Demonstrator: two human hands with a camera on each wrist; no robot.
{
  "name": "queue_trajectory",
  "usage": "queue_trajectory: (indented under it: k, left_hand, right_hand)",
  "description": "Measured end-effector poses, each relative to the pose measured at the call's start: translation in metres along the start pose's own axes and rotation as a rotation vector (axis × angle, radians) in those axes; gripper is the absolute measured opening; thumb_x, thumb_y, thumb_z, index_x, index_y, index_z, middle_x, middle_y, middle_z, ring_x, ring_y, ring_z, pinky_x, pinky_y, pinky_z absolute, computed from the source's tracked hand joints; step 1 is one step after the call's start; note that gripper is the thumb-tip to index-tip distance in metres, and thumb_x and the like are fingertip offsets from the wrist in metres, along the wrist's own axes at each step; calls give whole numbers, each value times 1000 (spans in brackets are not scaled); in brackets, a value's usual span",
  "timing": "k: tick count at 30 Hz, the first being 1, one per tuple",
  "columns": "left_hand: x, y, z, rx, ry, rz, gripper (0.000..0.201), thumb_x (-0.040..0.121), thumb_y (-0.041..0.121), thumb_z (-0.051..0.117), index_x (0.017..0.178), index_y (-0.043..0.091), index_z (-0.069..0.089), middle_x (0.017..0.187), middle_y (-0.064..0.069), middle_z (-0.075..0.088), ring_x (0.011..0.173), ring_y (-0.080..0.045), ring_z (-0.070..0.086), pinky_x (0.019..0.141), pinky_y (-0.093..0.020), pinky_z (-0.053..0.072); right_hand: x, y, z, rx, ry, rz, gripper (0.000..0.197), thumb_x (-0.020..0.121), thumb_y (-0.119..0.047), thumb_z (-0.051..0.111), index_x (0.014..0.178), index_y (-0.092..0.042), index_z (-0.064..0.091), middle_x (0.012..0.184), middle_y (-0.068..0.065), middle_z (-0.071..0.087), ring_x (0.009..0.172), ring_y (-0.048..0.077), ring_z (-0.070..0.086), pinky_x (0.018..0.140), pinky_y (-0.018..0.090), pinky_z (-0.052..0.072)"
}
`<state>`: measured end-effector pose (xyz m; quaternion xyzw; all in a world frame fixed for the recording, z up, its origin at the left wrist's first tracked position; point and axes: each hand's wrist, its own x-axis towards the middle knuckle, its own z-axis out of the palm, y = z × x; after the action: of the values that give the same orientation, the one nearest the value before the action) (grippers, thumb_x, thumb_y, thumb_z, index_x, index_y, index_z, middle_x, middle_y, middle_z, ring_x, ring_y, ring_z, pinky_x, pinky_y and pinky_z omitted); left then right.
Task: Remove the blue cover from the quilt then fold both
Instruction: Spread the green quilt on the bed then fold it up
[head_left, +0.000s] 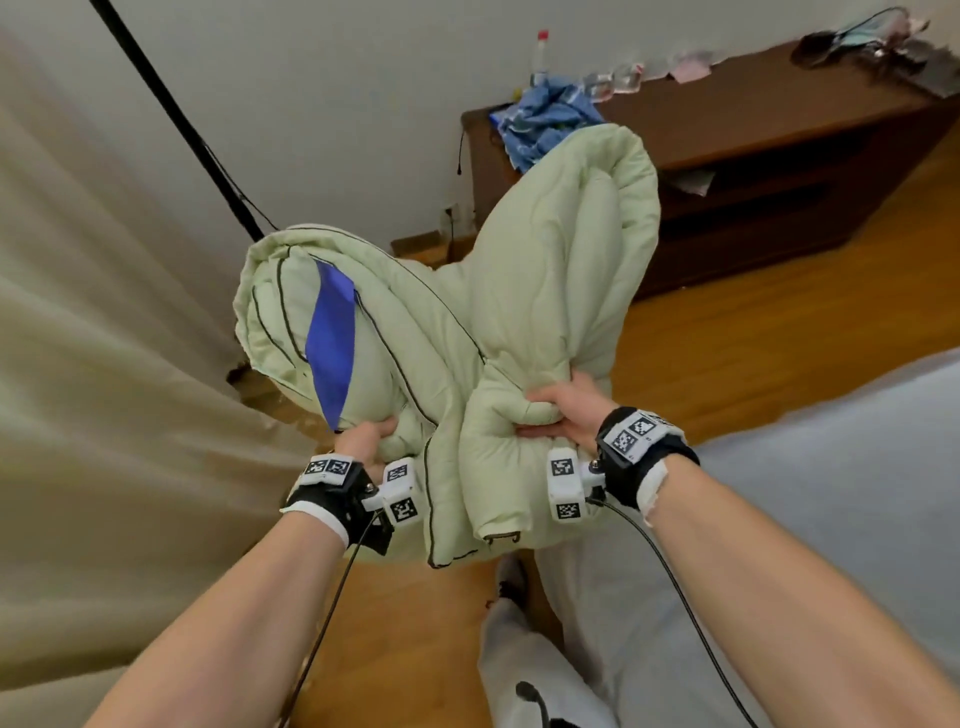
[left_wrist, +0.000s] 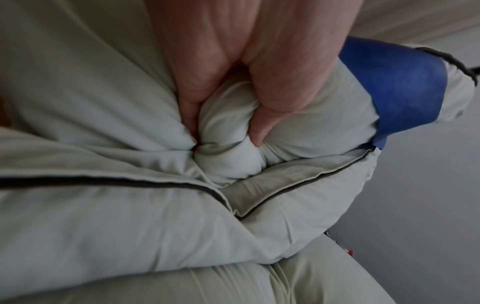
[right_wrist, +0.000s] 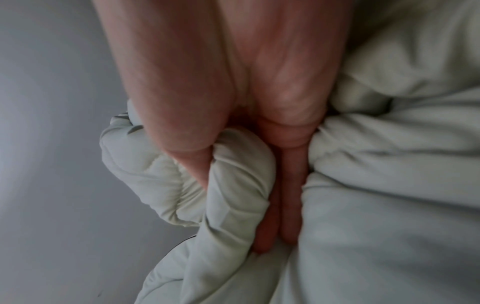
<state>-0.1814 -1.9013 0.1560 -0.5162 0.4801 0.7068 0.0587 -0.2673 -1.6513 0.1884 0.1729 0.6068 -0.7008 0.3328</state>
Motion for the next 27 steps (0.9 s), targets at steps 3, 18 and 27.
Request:
queue_trajectory:
  k: [3,18,27]
  left_hand:
    - [41,45,64,57,-36,-21,48,87,6,68,131,1,48,121,-20,63,92,-36,65,54,-44,50]
    - [113,229,459,429,-549,-9,35,86,3,70,116,1,50,115,-14,60,103,-32,60,71,-49,53]
    - [90,317,673,454,-822,57,45,84,2,71,124,0,50,114,-23,61,102,-44,62,82,-62,52]
  right_hand:
    - [57,-52,-20,5,43,-1,48,86,9,64,122,-11,40,117,15,56,98,40,63,81,58,57]
    - [132,-284,-201,253,470,-254,61,87,13,59,140,-14,44,130,16,60,109,40,64,81,57,57]
    - [149,-425,-283,303,670,-468,51,89,12,56,136,-3,46,123,24,63,105,42,66,79,55,58]
